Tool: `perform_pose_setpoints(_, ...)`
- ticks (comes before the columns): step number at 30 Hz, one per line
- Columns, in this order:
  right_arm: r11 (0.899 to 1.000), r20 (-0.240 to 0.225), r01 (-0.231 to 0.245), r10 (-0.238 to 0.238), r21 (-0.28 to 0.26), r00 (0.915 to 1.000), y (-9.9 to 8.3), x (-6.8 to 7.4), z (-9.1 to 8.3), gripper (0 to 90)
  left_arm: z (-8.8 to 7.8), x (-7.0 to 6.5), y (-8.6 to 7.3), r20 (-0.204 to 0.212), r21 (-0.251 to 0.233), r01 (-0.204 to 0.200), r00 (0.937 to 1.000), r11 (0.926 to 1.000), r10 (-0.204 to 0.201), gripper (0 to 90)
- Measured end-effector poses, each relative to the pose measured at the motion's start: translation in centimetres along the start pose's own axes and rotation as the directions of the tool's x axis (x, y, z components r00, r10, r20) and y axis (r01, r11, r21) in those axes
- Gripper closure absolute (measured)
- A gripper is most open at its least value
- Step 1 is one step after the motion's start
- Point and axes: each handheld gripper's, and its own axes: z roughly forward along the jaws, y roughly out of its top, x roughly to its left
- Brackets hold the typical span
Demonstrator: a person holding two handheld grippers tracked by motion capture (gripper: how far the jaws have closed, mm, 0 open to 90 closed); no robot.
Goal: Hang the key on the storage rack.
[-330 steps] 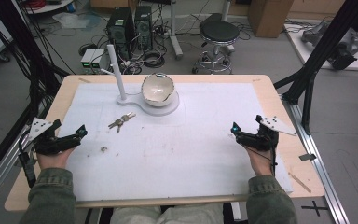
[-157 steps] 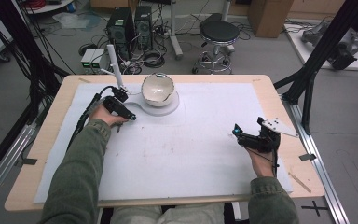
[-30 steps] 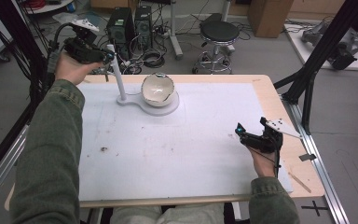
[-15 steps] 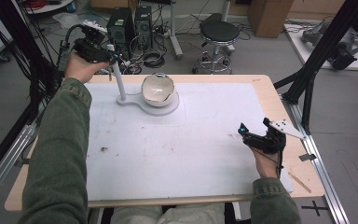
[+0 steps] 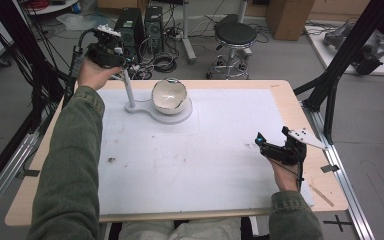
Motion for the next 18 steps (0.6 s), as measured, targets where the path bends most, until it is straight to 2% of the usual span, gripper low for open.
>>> perform_pose_setpoints(7,1.000,-0.003,0.001,-0.001,0.001,1.0000,0.0,-0.1,0.0,0.5,0.5,-0.3,-0.5,-0.021,-0.017,-0.014,0.9997,0.9998,0.014,83.2)
perform_pose_setpoints(9,1.000,-0.004,0.001,-0.001,0.003,1.0000,0.0,0.0,0.0,0.5,0.4,-0.6,-0.5,-0.043,-0.024,-0.036,0.9985,0.9991,0.035,82.8)
perform_pose_setpoints(11,1.000,-0.005,-0.002,0.002,0.002,1.0000,0.0,-0.1,0.0,0.5,0.3,-0.7,-0.5,-0.038,-0.034,-0.032,0.9988,0.9989,0.031,82.3)
perform_pose_setpoints(12,1.000,-0.005,-0.004,0.004,0.002,1.0000,0.0,-0.1,0.0,0.5,0.1,-0.8,-0.6,-0.030,-0.056,-0.020,0.9994,0.9982,0.019,80.4)
perform_pose_setpoints(13,1.000,-0.005,-0.004,0.004,0.002,1.0000,0.0,-0.1,0.0,0.5,0.1,-0.8,-0.6,-0.030,-0.056,-0.020,0.9994,0.9982,0.019,75.7)
perform_pose_setpoints(14,1.000,-0.008,-0.005,0.005,0.000,1.0000,0.0,-0.1,0.0,0.5,-0.2,-0.8,-0.7,-0.026,-0.077,0.008,0.9996,0.9970,-0.010,71.0)
perform_pose_setpoints(18,1.000,-0.011,-0.007,0.007,-0.002,0.9999,0.0,-0.1,0.0,0.5,-0.7,-0.9,-0.9,0.003,-0.107,0.037,0.9993,0.9936,-0.037,56.9)
